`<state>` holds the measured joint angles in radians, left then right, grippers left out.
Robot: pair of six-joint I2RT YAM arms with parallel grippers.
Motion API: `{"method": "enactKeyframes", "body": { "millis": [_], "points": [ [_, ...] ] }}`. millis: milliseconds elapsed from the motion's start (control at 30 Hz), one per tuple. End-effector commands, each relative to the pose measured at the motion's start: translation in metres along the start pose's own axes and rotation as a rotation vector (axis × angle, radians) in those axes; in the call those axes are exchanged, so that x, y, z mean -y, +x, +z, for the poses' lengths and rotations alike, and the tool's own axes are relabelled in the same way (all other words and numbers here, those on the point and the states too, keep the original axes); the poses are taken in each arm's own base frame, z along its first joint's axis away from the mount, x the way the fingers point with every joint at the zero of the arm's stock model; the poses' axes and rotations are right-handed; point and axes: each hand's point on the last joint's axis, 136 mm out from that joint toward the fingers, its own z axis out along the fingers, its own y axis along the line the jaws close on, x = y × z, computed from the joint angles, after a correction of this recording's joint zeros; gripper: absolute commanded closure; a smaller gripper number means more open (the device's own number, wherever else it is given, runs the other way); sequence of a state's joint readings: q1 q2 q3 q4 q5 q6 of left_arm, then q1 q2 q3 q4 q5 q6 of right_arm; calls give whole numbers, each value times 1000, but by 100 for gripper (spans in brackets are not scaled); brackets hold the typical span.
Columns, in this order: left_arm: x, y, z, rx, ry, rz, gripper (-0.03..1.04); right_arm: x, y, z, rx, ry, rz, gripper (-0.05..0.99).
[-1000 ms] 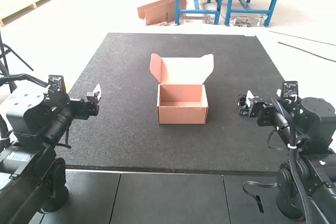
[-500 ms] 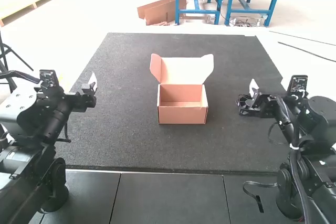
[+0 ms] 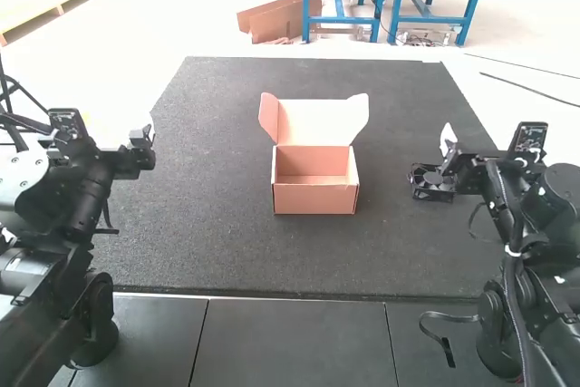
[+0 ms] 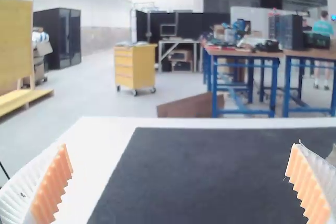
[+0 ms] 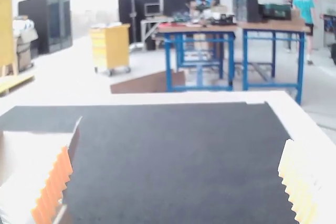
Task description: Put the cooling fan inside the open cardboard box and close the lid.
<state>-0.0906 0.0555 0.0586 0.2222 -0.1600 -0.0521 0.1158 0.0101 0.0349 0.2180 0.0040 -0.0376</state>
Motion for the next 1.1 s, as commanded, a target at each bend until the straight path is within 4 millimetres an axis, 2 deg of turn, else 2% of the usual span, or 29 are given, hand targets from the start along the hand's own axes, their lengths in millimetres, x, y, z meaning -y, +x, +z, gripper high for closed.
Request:
{"method": "enactKeyframes", "body": {
  "millis": [0, 300, 433, 600, 633, 800, 933, 1067],
  "points": [
    [-6, -41, 6, 46, -29, 9, 4, 1, -41, -2, 72, 4, 3, 3],
    [-5, -81, 32, 8, -38, 15, 5, 11, -84, 15, 37, 52, -2, 3],
    [-9, -101, 41, -23, -68, 20, 5, 14, -100, 24, -21, 71, 58, 3],
    [-13, -98, 53, -173, -94, 47, 4, 15, -110, 32, -137, 90, 106, 3],
    [-15, -92, 55, -217, -108, 58, 4, 15, -111, 33, -165, 93, 110, 3],
    [-14, -63, 62, -422, -103, 102, 4, 18, -98, 47, -365, 134, 179, 3],
    [-13, -65, 69, -490, -98, 116, 4, 20, -72, 55, -586, 162, 191, 3],
    [-11, -62, 76, -551, -96, 129, 4, 17, -79, 63, -622, 131, 132, 3]
  ]
}}
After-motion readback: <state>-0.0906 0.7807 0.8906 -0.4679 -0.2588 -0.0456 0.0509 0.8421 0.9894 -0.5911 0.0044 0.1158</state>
